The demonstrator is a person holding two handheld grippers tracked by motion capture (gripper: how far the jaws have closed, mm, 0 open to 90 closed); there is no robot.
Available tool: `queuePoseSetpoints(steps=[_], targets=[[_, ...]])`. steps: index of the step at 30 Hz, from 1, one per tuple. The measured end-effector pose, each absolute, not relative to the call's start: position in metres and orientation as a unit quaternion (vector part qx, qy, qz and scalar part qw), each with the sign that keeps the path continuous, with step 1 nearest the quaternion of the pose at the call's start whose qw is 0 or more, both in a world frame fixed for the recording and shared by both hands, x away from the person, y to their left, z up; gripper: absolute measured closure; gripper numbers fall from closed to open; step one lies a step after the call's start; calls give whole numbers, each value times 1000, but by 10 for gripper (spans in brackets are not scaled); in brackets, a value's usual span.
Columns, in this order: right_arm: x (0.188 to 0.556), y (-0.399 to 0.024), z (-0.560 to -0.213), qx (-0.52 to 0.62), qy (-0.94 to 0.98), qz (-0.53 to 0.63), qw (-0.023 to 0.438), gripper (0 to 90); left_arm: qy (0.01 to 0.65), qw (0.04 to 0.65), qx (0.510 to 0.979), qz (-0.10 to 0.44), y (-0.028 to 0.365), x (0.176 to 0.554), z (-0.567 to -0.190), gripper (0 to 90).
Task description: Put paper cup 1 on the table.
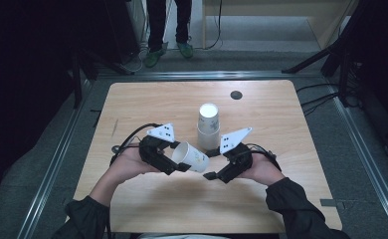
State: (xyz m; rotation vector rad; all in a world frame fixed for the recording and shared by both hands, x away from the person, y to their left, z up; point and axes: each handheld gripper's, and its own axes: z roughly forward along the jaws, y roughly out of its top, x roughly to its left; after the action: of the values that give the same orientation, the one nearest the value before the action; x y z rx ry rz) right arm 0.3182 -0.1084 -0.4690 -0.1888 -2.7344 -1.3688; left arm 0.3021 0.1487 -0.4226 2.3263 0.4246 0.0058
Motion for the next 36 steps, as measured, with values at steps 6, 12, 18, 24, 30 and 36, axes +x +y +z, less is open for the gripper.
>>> queuePoseSetpoints(steps=[6, 12, 18, 24, 30, 36], targets=[[313, -110, -477, -66, -896, -439, 31, 272, 145, 323, 935, 1, 130, 303, -424, 257], [308, -115, -484, -75, -898, -433, 28, 280, 125, 280, 952, 8, 110, 304, -429, 256], [303, -113, -490, -80, -899, -430, 24, 287, 117, 258, 959, 0, 96, 307, -435, 256], [301, -109, -496, -84, -902, -422, 26, 294, 109, 246, 963, -5, 88, 307, -437, 254], [300, -109, -497, -86, -904, -418, 17, 341, 106, 252, 962, -5, 85, 306, -437, 253], [299, -111, -495, -80, -905, -417, 21, 358, 99, 261, 960, -9, 86, 305, -437, 231]])
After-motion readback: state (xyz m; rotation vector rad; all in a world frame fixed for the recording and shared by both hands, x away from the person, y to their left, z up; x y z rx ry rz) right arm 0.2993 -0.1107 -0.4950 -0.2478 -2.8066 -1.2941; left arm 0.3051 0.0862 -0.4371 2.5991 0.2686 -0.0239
